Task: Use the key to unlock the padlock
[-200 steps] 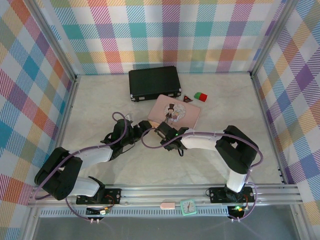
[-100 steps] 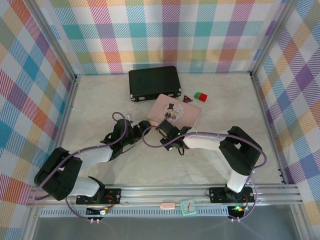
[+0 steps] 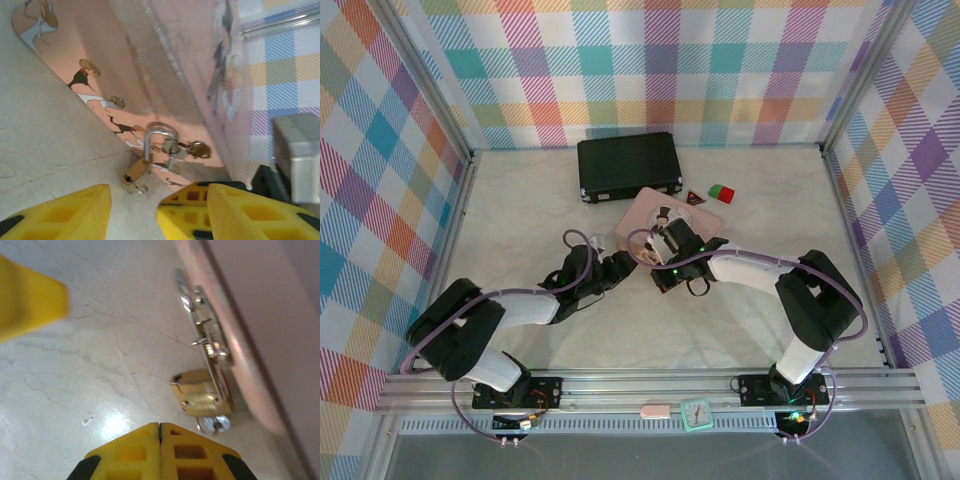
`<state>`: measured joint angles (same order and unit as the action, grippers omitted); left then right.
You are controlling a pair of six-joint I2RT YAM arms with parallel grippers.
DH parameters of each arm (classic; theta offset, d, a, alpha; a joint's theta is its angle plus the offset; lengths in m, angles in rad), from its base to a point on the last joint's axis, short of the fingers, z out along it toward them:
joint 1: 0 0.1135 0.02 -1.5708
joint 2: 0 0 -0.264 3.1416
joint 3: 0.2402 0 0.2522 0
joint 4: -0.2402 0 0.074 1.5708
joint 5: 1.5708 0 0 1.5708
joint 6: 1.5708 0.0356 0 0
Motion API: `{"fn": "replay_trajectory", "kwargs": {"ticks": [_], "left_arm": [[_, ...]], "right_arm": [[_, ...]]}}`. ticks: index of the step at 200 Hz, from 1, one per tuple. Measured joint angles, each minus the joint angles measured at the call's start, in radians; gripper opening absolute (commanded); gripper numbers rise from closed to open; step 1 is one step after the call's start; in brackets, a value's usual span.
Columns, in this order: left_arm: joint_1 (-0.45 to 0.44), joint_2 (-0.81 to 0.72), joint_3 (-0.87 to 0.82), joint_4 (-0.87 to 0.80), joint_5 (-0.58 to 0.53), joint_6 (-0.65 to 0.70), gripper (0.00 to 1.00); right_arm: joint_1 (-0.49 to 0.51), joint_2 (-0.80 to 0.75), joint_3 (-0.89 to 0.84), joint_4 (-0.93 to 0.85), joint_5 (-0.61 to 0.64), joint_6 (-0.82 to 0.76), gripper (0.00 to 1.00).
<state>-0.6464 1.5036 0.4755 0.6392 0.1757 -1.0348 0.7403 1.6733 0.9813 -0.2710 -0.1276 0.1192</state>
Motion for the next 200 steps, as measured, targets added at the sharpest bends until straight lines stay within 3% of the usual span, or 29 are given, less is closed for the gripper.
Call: {"fn": "replay_trajectory", "kwargs": {"ticks": [24, 63, 79, 128, 200], "left_arm": [[-0.013, 0.071, 0.000, 0.039, -0.001, -0.010, 0.50], [-0.013, 0.092, 0.000, 0.072, -0.022, -0.025, 0.52], [-0.013, 0.092, 0.000, 0.077, -0.039, -0.026, 0.53], [-0.004, 0.071, 0.000, 0.070, -0.066, -0.027, 0.54], [0.001, -0.005, -0.010, 0.043, -0.081, -0.024, 0.55]], "right_arm": [[-0.002, 0.002, 0.000, 0.001, -0.029, 0.003, 0.00], [0.005, 0.000, 0.002, -0.045, 0.032, 0.031, 0.34], [0.026, -0.001, 0.011, -0.087, 0.100, 0.064, 0.43], [0.132, 0.034, 0.079, -0.192, 0.327, 0.153, 0.53], [0.139, 0.120, 0.100, -0.172, 0.427, 0.198, 0.63]]}}
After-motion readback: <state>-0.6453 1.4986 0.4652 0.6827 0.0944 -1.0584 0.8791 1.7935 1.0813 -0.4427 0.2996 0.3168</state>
